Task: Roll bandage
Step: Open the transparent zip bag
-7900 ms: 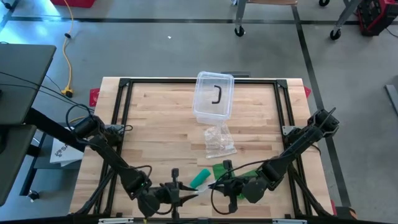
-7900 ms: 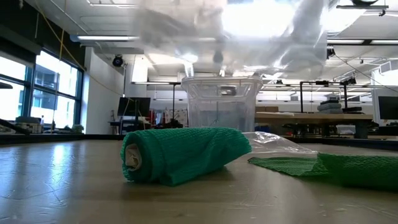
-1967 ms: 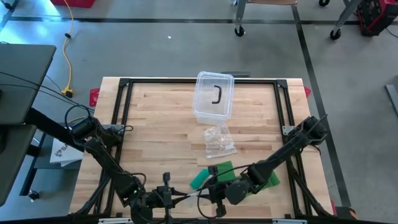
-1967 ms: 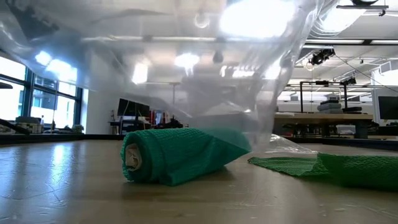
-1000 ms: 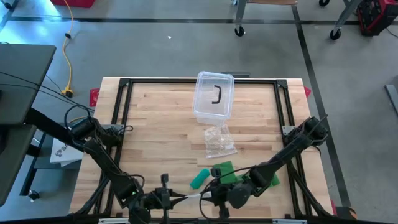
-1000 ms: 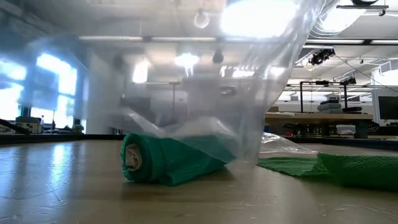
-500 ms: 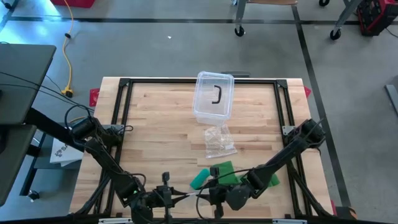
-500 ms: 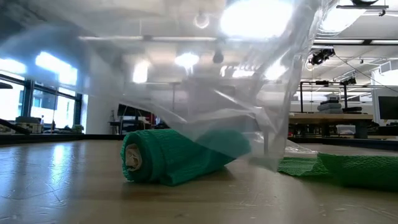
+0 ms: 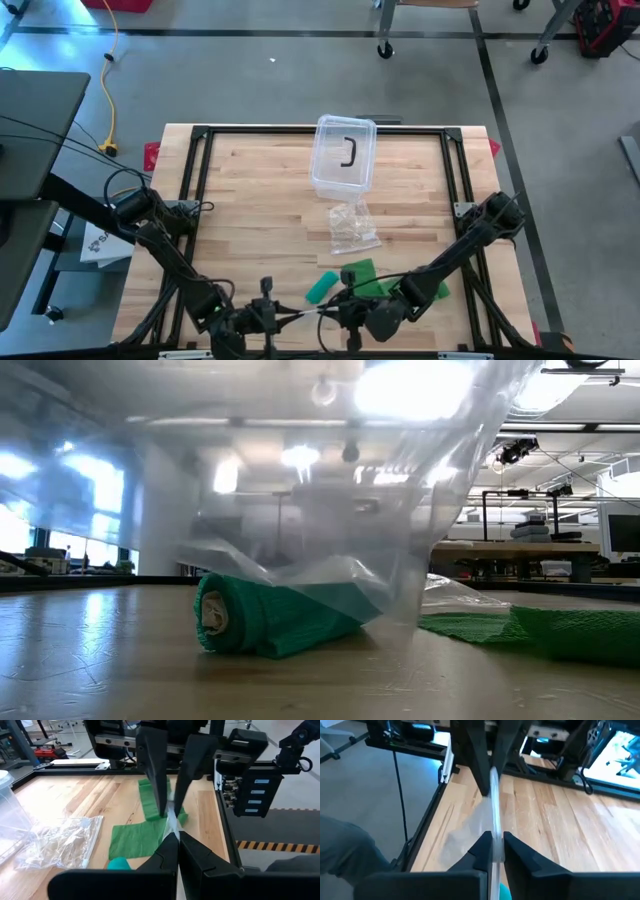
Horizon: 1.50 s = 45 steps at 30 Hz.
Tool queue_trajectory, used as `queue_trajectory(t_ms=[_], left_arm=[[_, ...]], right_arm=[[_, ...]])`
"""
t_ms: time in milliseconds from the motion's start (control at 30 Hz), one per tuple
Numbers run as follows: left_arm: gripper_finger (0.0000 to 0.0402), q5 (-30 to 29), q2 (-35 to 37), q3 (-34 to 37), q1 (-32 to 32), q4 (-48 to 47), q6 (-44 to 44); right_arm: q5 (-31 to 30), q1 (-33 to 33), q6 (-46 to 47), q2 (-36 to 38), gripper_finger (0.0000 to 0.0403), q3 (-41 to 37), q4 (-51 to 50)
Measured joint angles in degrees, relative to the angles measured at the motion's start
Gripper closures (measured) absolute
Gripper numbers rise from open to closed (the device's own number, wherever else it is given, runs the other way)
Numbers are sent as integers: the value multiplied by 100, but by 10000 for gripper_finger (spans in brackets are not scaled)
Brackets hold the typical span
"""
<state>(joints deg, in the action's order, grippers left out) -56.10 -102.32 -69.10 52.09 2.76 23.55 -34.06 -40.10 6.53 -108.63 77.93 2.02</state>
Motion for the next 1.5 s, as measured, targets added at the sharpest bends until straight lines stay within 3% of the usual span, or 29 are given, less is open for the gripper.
queue_trajectory(t_ms=[800, 1200, 1500], left_arm=[[401, -7, -4, 0, 193, 0, -13], [401, 7, -4, 0, 193, 3, -22], [401, 9, -4, 0, 193, 0, -20]], right_arm=[[27, -306, 1124, 300, 383, 9, -1448], [633, -365, 1432, 529, 382, 7, -2240], [723, -387, 1660, 528, 382, 7, -2500]])
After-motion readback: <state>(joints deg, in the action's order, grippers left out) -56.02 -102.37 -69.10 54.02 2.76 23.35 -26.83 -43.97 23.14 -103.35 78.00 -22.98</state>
